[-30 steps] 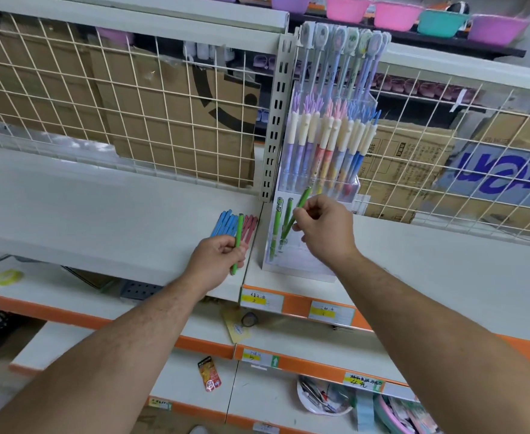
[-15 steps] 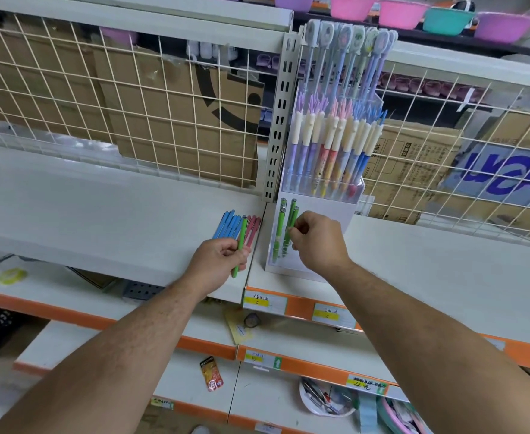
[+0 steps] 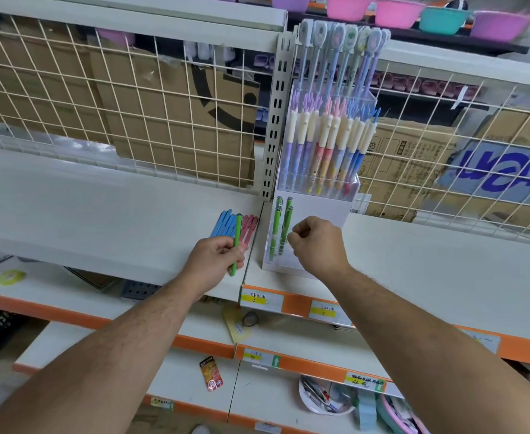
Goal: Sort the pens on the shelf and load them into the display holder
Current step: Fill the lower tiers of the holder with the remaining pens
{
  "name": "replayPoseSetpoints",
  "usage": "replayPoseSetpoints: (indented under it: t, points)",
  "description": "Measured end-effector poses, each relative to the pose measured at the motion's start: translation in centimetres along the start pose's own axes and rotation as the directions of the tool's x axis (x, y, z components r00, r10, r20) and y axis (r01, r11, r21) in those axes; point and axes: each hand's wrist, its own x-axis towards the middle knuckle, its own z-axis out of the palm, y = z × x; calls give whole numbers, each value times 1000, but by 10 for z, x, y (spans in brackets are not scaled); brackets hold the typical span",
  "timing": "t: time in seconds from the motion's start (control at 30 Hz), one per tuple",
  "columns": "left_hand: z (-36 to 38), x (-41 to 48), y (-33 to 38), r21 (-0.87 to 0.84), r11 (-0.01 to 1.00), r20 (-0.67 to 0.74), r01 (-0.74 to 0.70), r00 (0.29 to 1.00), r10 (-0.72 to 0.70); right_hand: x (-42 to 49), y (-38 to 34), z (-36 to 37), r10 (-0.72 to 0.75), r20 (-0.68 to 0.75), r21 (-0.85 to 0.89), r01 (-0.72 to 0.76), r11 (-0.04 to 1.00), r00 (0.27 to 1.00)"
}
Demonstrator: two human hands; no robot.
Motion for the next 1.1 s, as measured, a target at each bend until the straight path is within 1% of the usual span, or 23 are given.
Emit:
replayPoseSetpoints:
  t: [0.07, 0.1, 0.2, 0.3, 0.43, 0.5, 0.53, 0.63, 0.7, 0.73, 0.83, 0.93, 1.0, 1.1]
  points:
    - [3, -6, 2, 17, 999, -16, -39, 999, 40, -9, 1, -3, -25, -20, 24, 25, 999, 999]
    - [6, -10, 3, 34, 997, -8, -68, 998, 68, -13, 1, -4, -41, 2, 57, 40, 998, 999]
    - [19, -24, 6, 107, 979, 54, -174, 984, 169, -28, -4, -4, -106, 145, 209, 74, 975, 984]
    - [31, -30, 13, 165, 957, 91, -239, 970, 226, -36, -9, -2, -164, 192, 301, 101, 948, 968]
    - [39, -34, 21, 214, 939, 98, -270, 962, 254, -39, -12, -4, -201, 185, 309, 137, 941, 962]
    - [37, -33, 24, 238, 927, 127, -288, 956, 264, -39, -13, -9, -214, 182, 290, 156, 944, 960]
    - [35, -32, 25, 276, 915, 146, -295, 954, 264, -38, -14, -12, -212, 162, 294, 158, 943, 964]
    - [21, -23, 23, 473, 843, 146, -258, 966, 213, -26, -16, -27, -135, 13, 342, 123, 932, 991]
    - [8, -17, 17, 618, 762, 119, -193, 981, 152, -16, -16, -36, -75, -81, 339, 98, 936, 994]
    - [3, -15, 14, 681, 715, 104, -158, 987, 119, -12, -14, -39, -61, -105, 326, 92, 941, 993]
    - [-4, -12, 6, 781, 618, 68, -94, 996, 65, -5, -11, -37, -68, -110, 269, 96, 958, 992]
    - [-1, -11, 5, 831, 546, 81, -105, 994, 68, -2, -11, -28, -86, -94, 227, 105, 968, 992]
    - [1, -11, 7, 850, 516, 85, -109, 994, 70, -1, -12, -24, -94, -87, 216, 111, 970, 992]
    - [0, -10, 8, 859, 501, 94, -109, 994, 55, -2, -13, -17, -107, -61, 159, 115, 980, 992]
